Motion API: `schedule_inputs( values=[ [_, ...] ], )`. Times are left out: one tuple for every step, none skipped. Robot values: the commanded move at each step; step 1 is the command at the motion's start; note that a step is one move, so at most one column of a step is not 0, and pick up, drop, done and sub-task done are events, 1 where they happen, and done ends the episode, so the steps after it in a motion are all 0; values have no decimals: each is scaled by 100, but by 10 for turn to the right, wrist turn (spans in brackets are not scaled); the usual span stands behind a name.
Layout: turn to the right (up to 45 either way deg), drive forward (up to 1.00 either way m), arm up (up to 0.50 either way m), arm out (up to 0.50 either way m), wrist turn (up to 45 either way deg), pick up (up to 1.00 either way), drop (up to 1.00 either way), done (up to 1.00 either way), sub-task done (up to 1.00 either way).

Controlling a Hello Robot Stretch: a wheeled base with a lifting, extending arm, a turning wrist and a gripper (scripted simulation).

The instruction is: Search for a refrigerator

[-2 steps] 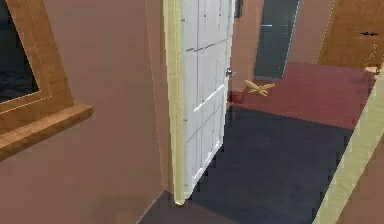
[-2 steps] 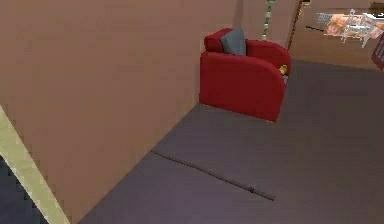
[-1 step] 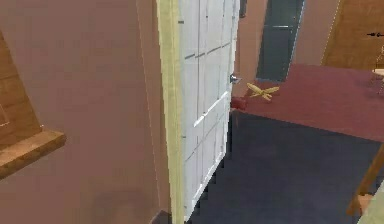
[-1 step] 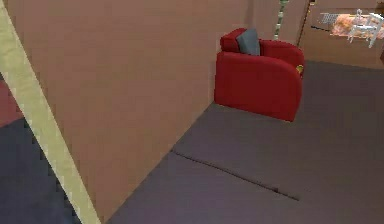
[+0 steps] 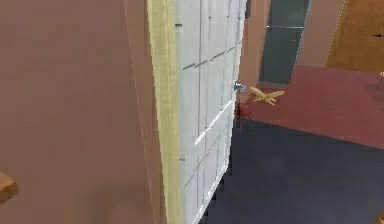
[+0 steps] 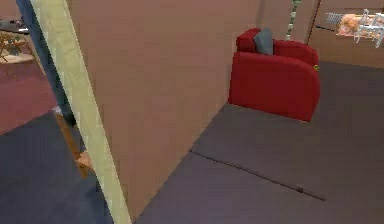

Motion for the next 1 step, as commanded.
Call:
schedule_inputs(
  values=[
    [300, 0, 0, 0, 0, 0, 0, 0, 0]
  ],
)
